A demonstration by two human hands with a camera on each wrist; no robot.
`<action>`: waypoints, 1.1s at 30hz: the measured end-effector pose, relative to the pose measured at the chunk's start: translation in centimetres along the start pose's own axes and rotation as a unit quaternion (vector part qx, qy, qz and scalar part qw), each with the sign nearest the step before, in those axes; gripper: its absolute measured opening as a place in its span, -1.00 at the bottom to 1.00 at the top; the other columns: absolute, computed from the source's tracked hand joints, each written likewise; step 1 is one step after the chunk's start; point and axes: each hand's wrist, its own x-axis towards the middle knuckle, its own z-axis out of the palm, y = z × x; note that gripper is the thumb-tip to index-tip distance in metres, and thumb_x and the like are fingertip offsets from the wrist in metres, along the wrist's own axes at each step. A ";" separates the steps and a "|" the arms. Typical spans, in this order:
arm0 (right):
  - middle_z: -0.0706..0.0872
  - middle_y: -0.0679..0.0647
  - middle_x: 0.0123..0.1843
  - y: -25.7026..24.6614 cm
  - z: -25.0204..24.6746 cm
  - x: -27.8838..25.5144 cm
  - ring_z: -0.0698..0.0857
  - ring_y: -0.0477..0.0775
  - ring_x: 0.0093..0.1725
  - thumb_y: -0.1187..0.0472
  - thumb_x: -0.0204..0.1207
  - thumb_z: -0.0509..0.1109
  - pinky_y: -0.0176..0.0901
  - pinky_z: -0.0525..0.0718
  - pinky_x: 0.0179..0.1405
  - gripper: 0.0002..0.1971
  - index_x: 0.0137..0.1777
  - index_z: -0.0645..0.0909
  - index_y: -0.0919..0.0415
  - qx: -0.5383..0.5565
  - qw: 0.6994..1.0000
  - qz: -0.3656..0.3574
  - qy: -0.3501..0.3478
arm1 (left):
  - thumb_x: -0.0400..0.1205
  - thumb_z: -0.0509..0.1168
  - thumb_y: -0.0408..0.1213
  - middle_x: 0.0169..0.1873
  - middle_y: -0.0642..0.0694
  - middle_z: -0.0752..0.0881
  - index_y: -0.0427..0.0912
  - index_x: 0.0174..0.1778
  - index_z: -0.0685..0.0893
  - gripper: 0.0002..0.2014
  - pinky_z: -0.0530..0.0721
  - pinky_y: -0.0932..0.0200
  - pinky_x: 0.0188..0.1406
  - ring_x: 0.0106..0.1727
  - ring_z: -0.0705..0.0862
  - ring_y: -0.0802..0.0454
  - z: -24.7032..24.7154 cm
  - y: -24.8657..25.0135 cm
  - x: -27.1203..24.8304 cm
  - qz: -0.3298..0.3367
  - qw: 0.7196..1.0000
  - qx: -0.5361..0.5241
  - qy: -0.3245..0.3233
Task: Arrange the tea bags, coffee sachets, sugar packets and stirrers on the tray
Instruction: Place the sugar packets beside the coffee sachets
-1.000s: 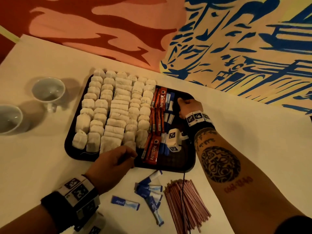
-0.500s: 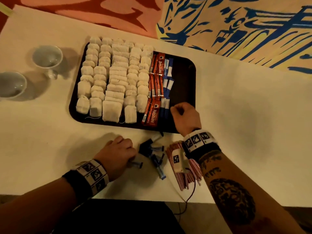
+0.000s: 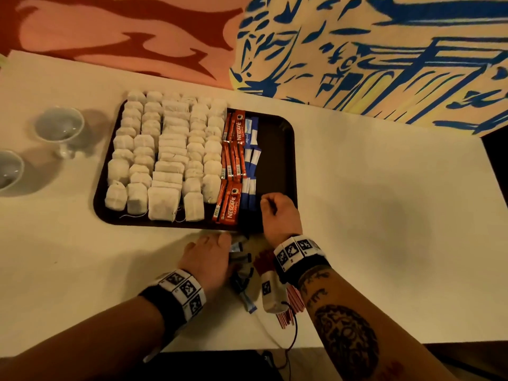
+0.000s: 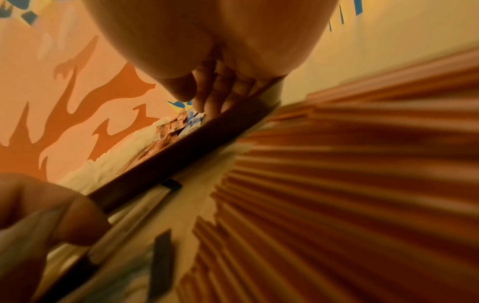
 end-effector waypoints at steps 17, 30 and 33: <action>0.66 -0.08 0.13 0.7 0.4 0.0 0.62 -0.16 0.06 0.14 0.71 0.30 -0.58 0.41 -0.08 -0.82 0.21 0.70 0.06 0.021 0.999 -0.012 0.026 | 0.57 -0.14 0.38 0.23 0.11 0.52 0.14 0.33 0.46 -0.42 0.47 0.11 0.25 0.25 0.47 0.06 -1.4 -6.3 -2.0 0.045 0.995 0.082 -0.021; 0.71 -0.11 0.07 0.4 -0.2 -0.2 0.63 -0.29 -0.04 0.14 0.65 0.39 -0.46 0.53 -0.04 -0.85 0.17 0.70 0.02 0.051 0.999 0.003 0.019 | 0.80 0.01 -0.17 0.37 -0.08 0.48 -0.07 0.50 0.40 -0.66 0.56 0.07 0.32 0.35 0.49 -0.04 -2.2 -5.4 -2.7 0.082 0.980 0.178 -0.042; 0.73 -0.11 0.06 0.3 -0.4 -0.2 0.66 -0.25 -0.01 0.14 0.65 0.39 -0.40 0.60 0.01 -0.86 0.16 0.70 0.00 0.058 0.998 0.009 0.015 | 0.80 -0.01 -0.20 0.34 -0.10 0.51 -0.08 0.47 0.41 -0.68 0.60 0.05 0.28 0.33 0.52 -0.05 -2.6 -5.5 -2.6 0.077 0.979 0.180 -0.054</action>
